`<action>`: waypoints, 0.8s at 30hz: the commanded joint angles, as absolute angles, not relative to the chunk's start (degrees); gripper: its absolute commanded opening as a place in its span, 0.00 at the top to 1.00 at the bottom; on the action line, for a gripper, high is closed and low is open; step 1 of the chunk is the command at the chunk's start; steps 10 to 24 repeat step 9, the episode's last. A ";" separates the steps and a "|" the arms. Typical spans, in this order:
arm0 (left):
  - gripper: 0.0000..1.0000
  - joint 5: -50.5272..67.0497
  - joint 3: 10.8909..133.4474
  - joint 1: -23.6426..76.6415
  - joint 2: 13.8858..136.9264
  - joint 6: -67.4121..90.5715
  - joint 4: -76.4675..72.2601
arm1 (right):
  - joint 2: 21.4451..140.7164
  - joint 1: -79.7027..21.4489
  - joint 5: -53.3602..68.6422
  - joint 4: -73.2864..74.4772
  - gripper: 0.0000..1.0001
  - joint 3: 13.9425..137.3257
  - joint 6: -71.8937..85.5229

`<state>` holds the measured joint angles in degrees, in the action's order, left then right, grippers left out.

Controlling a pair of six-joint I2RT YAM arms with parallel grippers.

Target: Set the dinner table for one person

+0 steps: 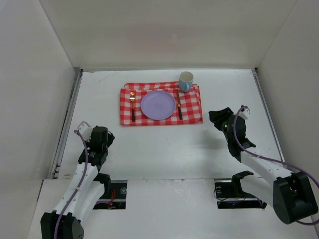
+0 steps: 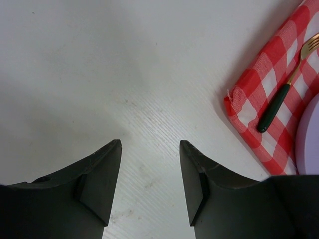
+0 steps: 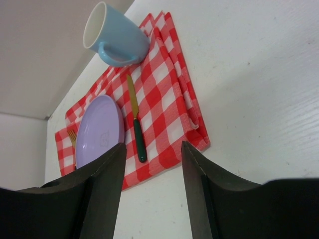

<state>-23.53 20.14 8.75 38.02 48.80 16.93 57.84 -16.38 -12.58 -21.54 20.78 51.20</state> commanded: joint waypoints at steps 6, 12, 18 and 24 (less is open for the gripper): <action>0.55 -21.80 21.09 8.21 41.04 48.78 12.48 | 57.39 -15.51 -10.98 -25.66 0.45 20.65 51.77; 0.54 -21.80 22.67 9.00 43.58 48.17 12.30 | 58.01 -15.51 -10.55 -25.66 0.45 20.92 51.77; 0.54 -21.80 22.67 9.00 43.58 48.17 12.30 | 58.01 -15.51 -10.55 -25.66 0.45 20.92 51.77; 0.54 -21.80 22.67 9.00 43.58 48.17 12.30 | 58.01 -15.51 -10.55 -25.66 0.45 20.92 51.77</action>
